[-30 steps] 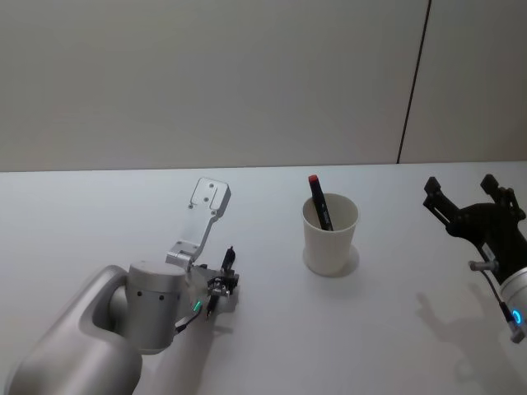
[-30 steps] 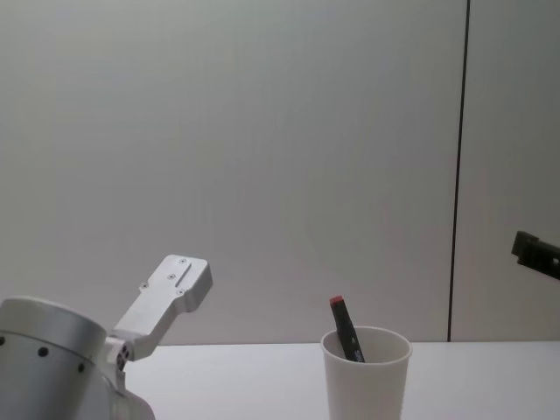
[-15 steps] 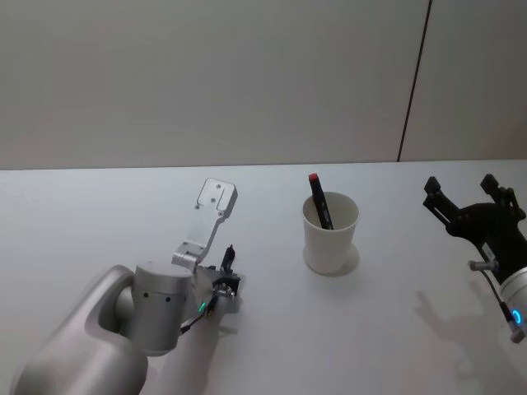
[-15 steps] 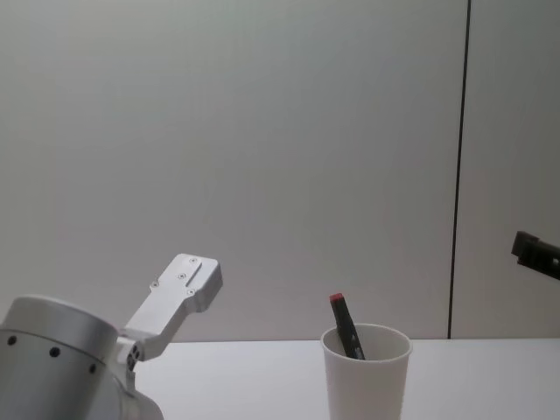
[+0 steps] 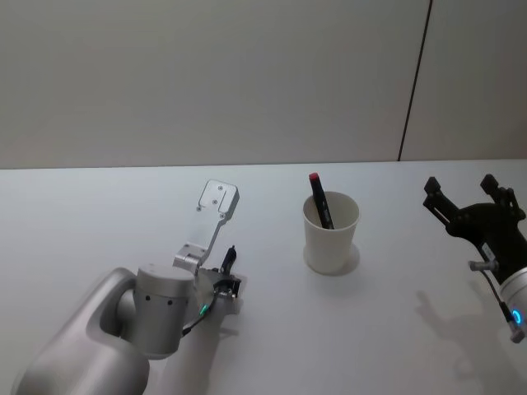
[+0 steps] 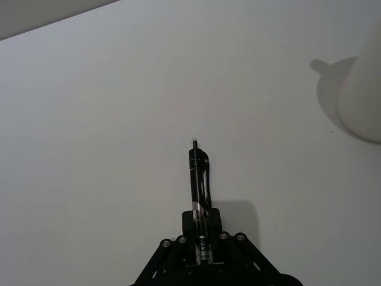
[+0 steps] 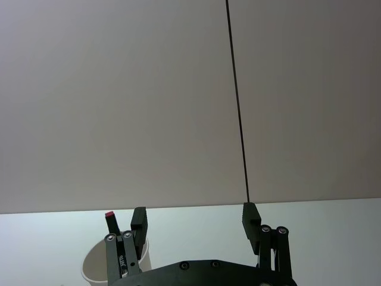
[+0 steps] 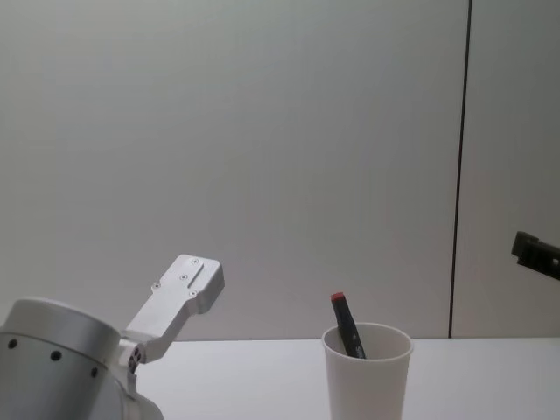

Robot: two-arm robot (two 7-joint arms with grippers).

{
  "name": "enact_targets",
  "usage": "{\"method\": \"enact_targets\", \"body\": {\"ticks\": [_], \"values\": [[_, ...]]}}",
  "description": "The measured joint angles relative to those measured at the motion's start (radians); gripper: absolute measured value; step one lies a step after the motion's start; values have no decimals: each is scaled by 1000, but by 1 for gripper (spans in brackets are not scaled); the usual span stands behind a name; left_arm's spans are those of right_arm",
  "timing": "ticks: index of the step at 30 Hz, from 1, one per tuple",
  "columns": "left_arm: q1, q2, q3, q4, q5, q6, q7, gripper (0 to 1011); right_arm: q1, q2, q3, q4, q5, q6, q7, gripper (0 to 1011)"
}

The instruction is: Place the pen into the pen holder.

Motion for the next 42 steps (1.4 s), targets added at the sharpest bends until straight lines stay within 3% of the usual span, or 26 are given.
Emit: {"method": "enact_targets", "body": {"ticks": [16,26,33,42], "values": [[32,17,-10,-106,23,-28,19,142,0,0,0,0,0,0,0,1002],[60,38,-18,-201,60,-78,30,142,0,0,0,0,0,0,0,1002],[85,58,-21,-252,94,-152,19,142,0,0,0,0,0,0,0,1002],[117,90,-26,-294,137,-308,-35,142,0,0,0,0,0,0,0,1002]]}}
